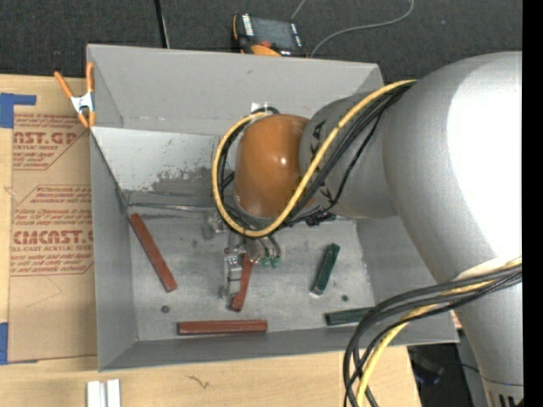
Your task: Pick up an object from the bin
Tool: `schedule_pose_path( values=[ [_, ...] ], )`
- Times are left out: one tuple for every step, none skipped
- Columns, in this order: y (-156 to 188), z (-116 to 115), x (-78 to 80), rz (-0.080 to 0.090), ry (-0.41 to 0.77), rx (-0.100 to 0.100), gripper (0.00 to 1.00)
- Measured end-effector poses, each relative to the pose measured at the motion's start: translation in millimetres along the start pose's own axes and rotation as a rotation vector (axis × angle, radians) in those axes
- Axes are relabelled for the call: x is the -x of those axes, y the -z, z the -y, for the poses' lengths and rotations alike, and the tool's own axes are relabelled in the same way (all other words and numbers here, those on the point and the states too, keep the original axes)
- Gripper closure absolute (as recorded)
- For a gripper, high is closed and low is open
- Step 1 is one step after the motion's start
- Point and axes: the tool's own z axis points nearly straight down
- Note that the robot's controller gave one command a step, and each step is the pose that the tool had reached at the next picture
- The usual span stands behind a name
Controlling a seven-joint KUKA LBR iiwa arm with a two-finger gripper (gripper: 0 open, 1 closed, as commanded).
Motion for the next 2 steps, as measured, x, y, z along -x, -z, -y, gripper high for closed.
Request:
schedule_pose_path(
  values=[
    [4, 82, -23.1, 0.002, 0.107, -0.002, 0.00],
    [4, 114, -6.0, 0.006, 0.497, 0.000, 0.00]
  ],
)
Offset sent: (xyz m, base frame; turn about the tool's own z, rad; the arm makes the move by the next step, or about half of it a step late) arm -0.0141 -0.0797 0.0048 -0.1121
